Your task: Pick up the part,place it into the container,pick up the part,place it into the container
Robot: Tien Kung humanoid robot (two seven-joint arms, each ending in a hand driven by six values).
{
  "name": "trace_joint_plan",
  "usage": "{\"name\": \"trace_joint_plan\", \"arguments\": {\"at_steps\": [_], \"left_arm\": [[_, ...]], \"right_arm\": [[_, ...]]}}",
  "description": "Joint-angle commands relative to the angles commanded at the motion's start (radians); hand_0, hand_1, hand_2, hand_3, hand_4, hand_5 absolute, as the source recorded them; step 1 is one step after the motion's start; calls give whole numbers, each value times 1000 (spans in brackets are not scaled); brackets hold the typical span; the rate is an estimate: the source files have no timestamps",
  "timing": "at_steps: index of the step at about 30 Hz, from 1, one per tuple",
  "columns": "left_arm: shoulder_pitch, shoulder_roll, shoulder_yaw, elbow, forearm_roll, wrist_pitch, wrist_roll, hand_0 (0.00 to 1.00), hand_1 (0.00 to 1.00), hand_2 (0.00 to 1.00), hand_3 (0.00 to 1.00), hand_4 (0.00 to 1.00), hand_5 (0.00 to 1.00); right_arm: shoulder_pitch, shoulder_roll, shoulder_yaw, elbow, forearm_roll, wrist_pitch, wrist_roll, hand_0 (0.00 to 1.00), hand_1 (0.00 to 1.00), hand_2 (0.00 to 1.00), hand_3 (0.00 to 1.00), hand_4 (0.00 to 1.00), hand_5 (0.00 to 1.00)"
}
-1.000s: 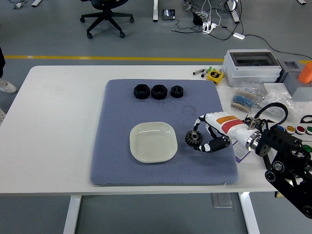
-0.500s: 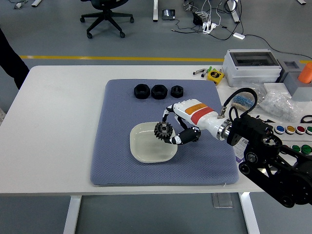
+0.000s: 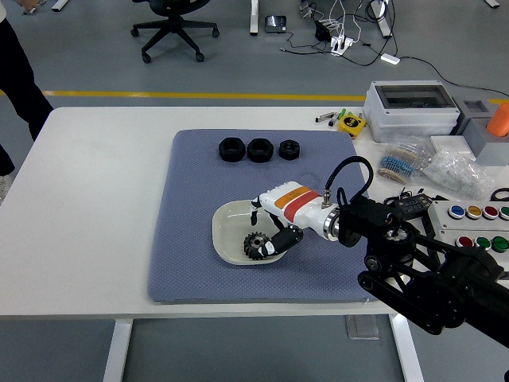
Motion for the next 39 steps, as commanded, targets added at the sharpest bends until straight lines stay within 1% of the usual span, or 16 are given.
{"name": "trace_joint_plan", "arguments": {"at_steps": [2, 3, 8, 9, 12, 14, 15, 16, 20, 21, 26, 27, 32, 33, 38, 39], "left_arm": [[-1, 0, 1, 0, 0, 0, 0, 746, 699, 670, 583, 641, 607], [-1, 0, 1, 0, -1, 0, 0, 746, 699, 669, 582, 645, 611], [-1, -1, 2, 0, -3, 0, -1, 746, 699, 669, 582, 645, 611], [-1, 0, 4, 0, -5, 0, -1, 745, 698, 669, 583, 644, 610], [0, 0, 4, 1, -6, 1, -2, 745, 698, 669, 583, 644, 610], [0, 0, 5, 1, -8, 1, -2, 745, 698, 669, 583, 644, 610], [0, 0, 6, 1, -9, 1, -2, 746, 697, 668, 583, 643, 610], [0, 0, 7, 1, -10, 1, -3, 746, 697, 668, 583, 643, 610], [0, -1, 8, 1, -14, 2, -4, 746, 697, 668, 583, 643, 610], [0, -1, 9, 1, -14, 2, -4, 746, 699, 668, 584, 643, 612], [1, -2, 5, 2, -6, 1, -3, 746, 699, 668, 584, 643, 612], [1, -2, 4, 1, -5, 1, -3, 746, 698, 668, 584, 643, 612], [0, -4, 4, 1, -4, 1, -2, 746, 698, 668, 584, 643, 612], [0, -4, 4, 1, -5, 2, -3, 745, 698, 668, 582, 645, 615], [0, -3, 8, 1, -12, 3, -3, 745, 698, 668, 582, 645, 615], [0, -3, 9, 1, -14, 3, -3, 744, 698, 665, 582, 643, 613]], "right_arm": [[-3, -3, 4, 2, 0, -13, 2, 92, 91, 228, 864, 998, 720], [-3, -3, 6, 3, 1, -16, 2, 116, 105, 242, 934, 998, 729], [-10, -17, 48, 23, 15, -63, 0, 116, 105, 242, 934, 998, 729], [-11, -22, 64, 28, 16, -71, 0, 111, 101, 232, 850, 998, 702], [-12, -40, 101, 31, 17, -84, 5, 111, 101, 232, 850, 998, 702], [-15, -53, 118, 21, 14, -80, 12, 111, 101, 232, 850, 998, 702], [-18, -59, 123, 14, 8, -76, 13, 134, 116, 247, 724, 998, 657], [-19, -62, 126, 10, 5, -75, 14, 134, 116, 247, 724, 998, 657], [-40, -86, 135, -39, -43, -68, 13, 134, 116, 247, 724, 998, 657], [-46, -89, 135, -51, -51, -69, 12, 193, 173, 321, 703, 998, 646], [-66, -93, 135, -98, -68, -88, 12, 193, 173, 321, 703, 998, 646], [-72, -93, 135, -104, -63, -94, 12, 237, 219, 395, 693, 998, 622], [-86, -94, 127, -129, -46, -118, 10, 237, 219, 395, 693, 998, 622], [-88, -94, 124, -137, -41, -123, 8, 218, 198, 358, 592, 998, 571], [-93, -91, 113, -165, -16, -138, -3, 218, 198, 358, 592, 998, 571], [-93, -91, 110, -168, -13, -141, -4, 189, 177, 327, 540, 998, 559]]}}
